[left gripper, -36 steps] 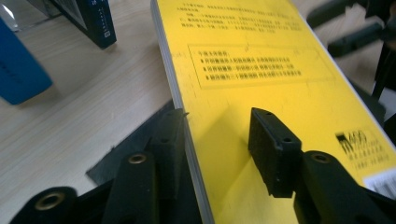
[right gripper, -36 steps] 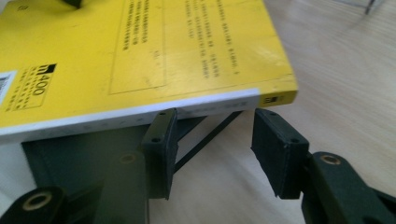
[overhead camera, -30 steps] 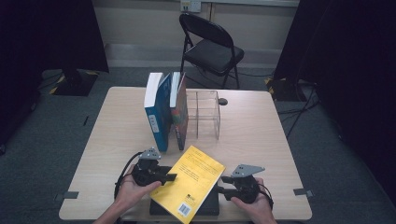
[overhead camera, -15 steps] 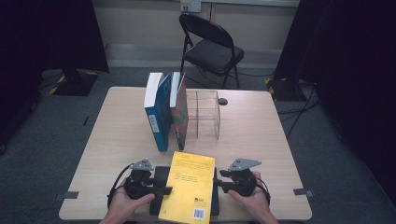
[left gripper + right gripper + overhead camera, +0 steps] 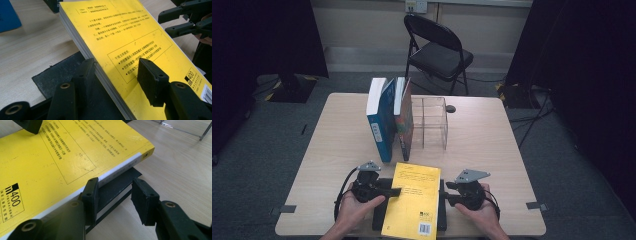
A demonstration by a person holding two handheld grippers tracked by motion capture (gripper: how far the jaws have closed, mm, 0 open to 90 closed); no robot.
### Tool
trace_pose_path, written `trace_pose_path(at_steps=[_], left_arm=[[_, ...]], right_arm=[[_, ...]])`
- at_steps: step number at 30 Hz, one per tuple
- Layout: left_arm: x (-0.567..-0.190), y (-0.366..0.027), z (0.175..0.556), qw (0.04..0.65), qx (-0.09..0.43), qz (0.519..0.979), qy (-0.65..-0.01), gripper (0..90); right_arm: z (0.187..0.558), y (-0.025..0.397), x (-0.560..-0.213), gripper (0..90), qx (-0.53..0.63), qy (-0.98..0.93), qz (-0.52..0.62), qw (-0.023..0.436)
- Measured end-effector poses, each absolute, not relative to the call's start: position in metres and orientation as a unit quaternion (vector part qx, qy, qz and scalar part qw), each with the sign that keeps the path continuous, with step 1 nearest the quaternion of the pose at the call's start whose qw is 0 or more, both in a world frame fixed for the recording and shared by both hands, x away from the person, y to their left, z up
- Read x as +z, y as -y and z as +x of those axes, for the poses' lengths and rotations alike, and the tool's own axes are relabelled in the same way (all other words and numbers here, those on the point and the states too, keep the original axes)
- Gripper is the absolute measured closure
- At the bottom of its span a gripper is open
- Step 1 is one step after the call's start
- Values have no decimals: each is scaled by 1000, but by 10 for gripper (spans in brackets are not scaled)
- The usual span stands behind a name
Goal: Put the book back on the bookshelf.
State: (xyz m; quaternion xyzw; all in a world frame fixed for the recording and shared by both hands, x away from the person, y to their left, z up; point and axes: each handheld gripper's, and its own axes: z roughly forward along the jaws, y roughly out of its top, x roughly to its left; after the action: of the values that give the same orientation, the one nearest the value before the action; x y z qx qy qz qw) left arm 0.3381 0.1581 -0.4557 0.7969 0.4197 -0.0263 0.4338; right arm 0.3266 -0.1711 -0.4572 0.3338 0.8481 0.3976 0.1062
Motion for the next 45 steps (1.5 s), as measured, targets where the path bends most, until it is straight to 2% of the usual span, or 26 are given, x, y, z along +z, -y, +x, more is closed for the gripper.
trace_pose_path(at_steps=[3, 7, 19, 23, 25, 31, 36, 45], left_arm=[[-455, -156, 339, 434, -30, 791, -429, 441], [-456, -159, 340, 442, -41, 777, -446, 490], [-447, -164, 337, 485, -65, 752, -441, 509], [-451, -155, 333, 481, -99, 763, -420, 536], [-452, -144, 328, 471, -87, 774, -414, 523], [-453, -140, 339, 468, -110, 780, -401, 557], [-457, -138, 350, 476, -140, 764, -412, 589], [-454, -124, 363, 455, -130, 788, -394, 589]], right_arm=[[327, 171, -457, 582, 398, -848, 333, 105], [326, 171, -457, 585, 397, -848, 334, 105], [326, 171, -458, 582, 398, -848, 334, 106], [326, 171, -458, 583, 400, -848, 333, 106], [326, 171, -458, 582, 400, -848, 332, 107], [326, 171, -458, 571, 399, -847, 334, 106], [327, 171, -458, 560, 400, -847, 335, 107], [328, 171, -458, 556, 399, -846, 336, 108]])
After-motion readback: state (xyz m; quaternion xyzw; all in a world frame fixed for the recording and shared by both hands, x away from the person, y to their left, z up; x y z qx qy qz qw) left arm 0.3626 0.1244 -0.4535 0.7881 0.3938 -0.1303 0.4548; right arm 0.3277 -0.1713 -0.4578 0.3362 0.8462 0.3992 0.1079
